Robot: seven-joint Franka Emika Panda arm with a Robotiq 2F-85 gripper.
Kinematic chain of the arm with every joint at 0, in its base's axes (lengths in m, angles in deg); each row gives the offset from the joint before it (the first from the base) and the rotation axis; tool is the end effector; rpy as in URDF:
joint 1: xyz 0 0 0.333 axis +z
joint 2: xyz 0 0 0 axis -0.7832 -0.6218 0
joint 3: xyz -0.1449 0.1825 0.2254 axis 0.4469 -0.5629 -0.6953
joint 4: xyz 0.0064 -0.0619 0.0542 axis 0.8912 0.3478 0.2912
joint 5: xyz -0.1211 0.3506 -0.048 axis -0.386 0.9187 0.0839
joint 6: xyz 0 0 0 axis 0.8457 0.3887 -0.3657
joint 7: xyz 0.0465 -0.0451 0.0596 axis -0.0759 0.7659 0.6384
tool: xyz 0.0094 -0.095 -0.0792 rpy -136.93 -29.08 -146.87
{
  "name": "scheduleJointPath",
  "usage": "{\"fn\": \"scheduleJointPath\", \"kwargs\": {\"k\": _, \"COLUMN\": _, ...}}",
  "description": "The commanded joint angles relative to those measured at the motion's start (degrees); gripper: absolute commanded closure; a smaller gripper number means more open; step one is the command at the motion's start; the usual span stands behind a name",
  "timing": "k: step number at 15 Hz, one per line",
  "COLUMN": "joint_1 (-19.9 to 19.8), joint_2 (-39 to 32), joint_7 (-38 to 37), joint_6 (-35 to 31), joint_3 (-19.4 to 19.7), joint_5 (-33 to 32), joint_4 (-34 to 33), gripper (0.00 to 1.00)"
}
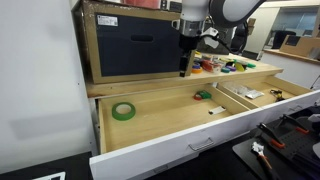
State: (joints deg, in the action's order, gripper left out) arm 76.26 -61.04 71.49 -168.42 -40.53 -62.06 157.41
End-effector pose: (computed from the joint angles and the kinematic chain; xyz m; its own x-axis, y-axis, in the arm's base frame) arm 0.4508 0.3692 0.3303 0.6640 0.7477 0.0096 0.7250 -0.6469 0.2363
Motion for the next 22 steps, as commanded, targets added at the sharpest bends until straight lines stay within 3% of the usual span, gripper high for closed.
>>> {"fn": "scheduleJointPath", "kwargs": {"k": 1, "joint_1": 0.1, "joint_2": -0.7, "joint_7": -1.9, "joint_6": -2.9, "joint_3": 0.3, "joint_5": -0.2, "joint_4": 0.9, "gripper": 0.0}}
{"fn": "scheduleJointPath", "kwargs": {"k": 12, "joint_1": 3.0, "joint_2": -8.7, "joint_7": -10.2, "joint_6": -16.3, "joint_3": 3.6, "joint_5": -2.0, "joint_4": 1.9, "gripper": 0.0}}
{"fn": "scheduleJointPath", "kwargs": {"k": 13, "joint_1": 3.1, "joint_2": -5.7, "joint_7": -11.2, "joint_6": -18.4, "joint_3": 3.6, "joint_5": -1.1, "joint_4": 6.5, "gripper": 0.0}}
{"fn": "scheduleJointPath", "kwargs": {"k": 16, "joint_1": 4.0, "joint_2": -7.6, "joint_7": -12.9, "joint_6": -22.0, "joint_3": 4.5, "joint_5": 0.0, "joint_4": 6.9, "gripper": 0.0}}
{"fn": "scheduleJointPath", "kwargs": {"k": 22, "joint_1": 9.7, "joint_2": -12.1, "joint_7": -24.5, "joint_6": -29.0, "joint_3": 9.8, "joint_5": 0.7, "joint_4": 4.2, "gripper": 0.0}}
